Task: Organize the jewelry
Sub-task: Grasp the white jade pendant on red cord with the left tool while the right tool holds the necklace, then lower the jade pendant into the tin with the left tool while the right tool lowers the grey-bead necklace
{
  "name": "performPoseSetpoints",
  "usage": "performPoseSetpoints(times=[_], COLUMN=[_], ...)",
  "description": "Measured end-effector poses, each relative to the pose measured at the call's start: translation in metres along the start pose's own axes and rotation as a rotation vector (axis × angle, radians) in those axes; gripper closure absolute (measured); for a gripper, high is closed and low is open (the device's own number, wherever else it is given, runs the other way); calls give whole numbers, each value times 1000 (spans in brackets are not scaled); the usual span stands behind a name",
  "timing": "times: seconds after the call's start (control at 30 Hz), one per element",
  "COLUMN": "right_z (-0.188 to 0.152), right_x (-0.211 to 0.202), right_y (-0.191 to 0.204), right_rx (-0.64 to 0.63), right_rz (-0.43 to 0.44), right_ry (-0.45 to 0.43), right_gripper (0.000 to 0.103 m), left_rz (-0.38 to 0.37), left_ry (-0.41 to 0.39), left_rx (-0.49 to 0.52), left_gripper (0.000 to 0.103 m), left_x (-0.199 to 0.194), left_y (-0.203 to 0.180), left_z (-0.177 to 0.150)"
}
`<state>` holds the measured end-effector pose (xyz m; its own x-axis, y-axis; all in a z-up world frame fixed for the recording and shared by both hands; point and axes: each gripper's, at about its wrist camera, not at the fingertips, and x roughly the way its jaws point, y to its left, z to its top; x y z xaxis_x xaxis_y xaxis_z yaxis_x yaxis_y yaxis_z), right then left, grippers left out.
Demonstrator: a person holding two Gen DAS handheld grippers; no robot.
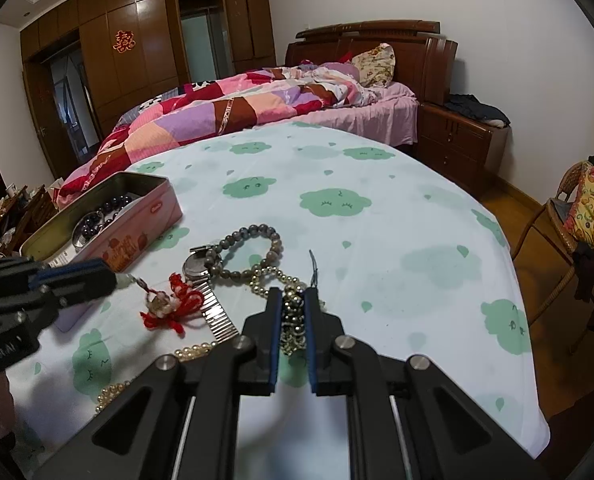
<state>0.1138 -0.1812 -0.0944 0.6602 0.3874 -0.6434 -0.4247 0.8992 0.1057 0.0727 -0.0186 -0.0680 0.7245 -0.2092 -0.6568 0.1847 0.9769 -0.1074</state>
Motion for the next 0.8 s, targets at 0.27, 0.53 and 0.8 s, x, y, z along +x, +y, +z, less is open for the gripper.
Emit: performPoseSetpoints(times=[0.27,0.53,0.8], right_z=[1,2,13], right_x=[-2,-5,-18], right_y=[0,-3,-9], right_rx=[10,18,16], right_rz=[8,19,-2], right_ry=[-6,-20,-60], right_gripper=[90,90,90], left_rz=[0,3,16], left_ry=[-90,-149,-189], left_rx=[10,15,18], left_gripper=[96,96,96], left_x=[-28,-49,-63], left_y=[3,8,17], left_z=[20,36,44])
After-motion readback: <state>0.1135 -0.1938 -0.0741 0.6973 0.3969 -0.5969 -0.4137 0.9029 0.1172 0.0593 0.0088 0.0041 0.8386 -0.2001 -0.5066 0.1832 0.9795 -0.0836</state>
